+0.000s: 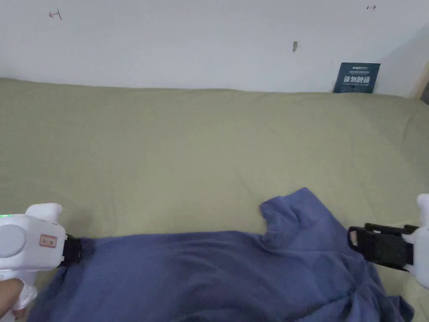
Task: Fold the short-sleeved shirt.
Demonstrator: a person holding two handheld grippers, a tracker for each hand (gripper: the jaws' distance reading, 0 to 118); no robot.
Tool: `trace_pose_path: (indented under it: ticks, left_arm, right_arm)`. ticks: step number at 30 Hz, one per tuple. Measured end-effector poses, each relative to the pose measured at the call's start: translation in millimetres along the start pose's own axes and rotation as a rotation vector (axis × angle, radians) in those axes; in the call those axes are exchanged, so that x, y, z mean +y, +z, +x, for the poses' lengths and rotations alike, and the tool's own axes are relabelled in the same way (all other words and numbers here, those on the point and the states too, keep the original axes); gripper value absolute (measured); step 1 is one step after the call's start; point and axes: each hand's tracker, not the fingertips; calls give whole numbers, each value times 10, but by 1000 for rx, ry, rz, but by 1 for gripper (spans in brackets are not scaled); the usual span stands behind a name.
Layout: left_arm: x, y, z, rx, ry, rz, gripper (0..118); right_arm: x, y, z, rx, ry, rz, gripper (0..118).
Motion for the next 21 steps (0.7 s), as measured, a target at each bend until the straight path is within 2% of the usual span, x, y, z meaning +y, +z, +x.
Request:
trace_pose_path:
  ticks: [1, 2, 4, 5, 6, 8, 10, 12, 13, 14, 15, 17, 19, 21]
  left_arm:
    - [-9, 8, 12, -5, -18, -2, 8]
    - [-18, 15, 25, -9, -23, -10, 8]
    - [-8, 22, 5, -12, -21, -9, 8]
    - [-7, 15, 4, -17, -19, -10, 8]
    - [-14, 12, 8, -23, -12, -12, 8]
    - [36, -135, -131, -31, -2, -16, 8]
    - [37, -149, -133, -39, -1, -18, 8]
    - [33, -108, -132, -45, 0, -20, 8]
    - [32, -114, -134, -47, 0, -20, 8]
    - [33, -114, -135, -50, 1, -21, 8]
    - [16, -61, -116, -52, 3, -20, 8]
    - [10, -35, -108, -53, 5, -20, 8]
    - [38, -30, -158, -53, -1, -21, 8]
    - [35, 81, -155, -58, -15, -1, 8]
  right_arm:
    - [113, -232, 92, 38, 1, -101, 95]
    - [230, -481, 174, 49, 16, -223, 106]
    - [349, -918, 317, -22, 45, -302, 97]
    - [404, -1113, 354, -105, 57, -345, 94]
    - [430, -1273, 406, -141, 55, -359, 92]
    - [456, -1526, 467, -146, 17, -435, 82]
    - [444, -1680, 526, -97, -27, -482, 73]
    - [439, -1664, 479, -125, -20, -477, 72]
    - [459, -1635, 465, -127, -16, -484, 68]
    - [478, -1591, 445, -147, 0, -488, 44]
    - [494, -1533, 419, -199, 28, -473, 0]
    - [488, -1217, 210, -172, 32, -389, 0]
    - [562, -1221, 264, -157, -14, -390, 0]
    - [629, -1099, 227, -133, 15, -327, 0]
